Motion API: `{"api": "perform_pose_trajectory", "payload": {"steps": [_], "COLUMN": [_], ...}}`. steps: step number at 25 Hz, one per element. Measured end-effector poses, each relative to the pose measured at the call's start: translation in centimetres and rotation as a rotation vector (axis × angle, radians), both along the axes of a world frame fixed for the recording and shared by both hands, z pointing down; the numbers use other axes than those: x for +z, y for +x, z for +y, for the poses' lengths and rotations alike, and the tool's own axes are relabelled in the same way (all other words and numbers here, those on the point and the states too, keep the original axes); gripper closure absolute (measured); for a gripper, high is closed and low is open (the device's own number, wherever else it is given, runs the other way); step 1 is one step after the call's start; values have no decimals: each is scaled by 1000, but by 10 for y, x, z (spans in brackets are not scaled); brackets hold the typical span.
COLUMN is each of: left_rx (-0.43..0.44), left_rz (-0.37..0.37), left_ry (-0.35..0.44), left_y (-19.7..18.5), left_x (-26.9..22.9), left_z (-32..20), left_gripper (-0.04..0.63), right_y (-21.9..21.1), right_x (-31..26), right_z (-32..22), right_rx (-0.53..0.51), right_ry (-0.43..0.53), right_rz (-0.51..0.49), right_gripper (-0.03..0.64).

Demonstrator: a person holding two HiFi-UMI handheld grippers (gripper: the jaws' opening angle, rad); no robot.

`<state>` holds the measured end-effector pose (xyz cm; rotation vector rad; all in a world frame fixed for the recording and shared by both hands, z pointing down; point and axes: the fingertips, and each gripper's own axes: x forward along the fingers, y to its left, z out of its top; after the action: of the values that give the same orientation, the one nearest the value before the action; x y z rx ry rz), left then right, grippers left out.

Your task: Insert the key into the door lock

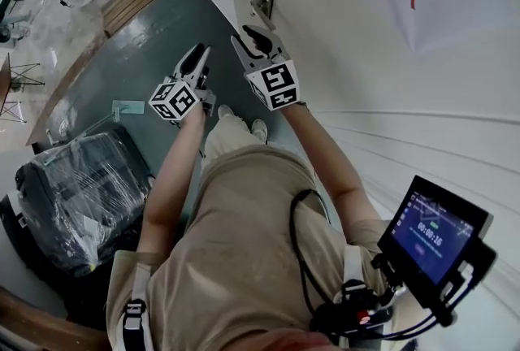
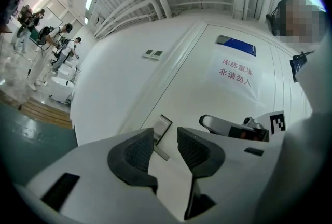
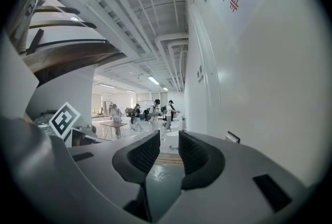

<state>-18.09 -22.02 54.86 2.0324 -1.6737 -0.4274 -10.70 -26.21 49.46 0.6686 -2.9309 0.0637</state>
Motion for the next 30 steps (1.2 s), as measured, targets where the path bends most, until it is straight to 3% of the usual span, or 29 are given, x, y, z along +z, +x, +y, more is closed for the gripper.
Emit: {"api": "perform_pose_trajectory", "payload": {"steps": [5, 14, 24, 30], "left_rx": [-66, -182, -281, -311], "left_rz": [0, 9, -13, 2], "left_ry": [2, 17, 7, -33], "left_y": [-17, -84, -171, -210], "left_x": [0, -6, -7, 6], "left_z": [31, 84, 179, 212], "left_gripper": [449, 449, 449, 449], "right_y": [-14, -78, -165, -197], "right_x": [6, 0, 4, 1], "right_z": [16, 50, 116, 148], "right_rx": [-50, -148, -251, -272], "right_ry": [-37, -84, -136, -14], "right_rz": [-8, -29, -30, 9], "right_gripper": [514, 514, 514, 514]}}
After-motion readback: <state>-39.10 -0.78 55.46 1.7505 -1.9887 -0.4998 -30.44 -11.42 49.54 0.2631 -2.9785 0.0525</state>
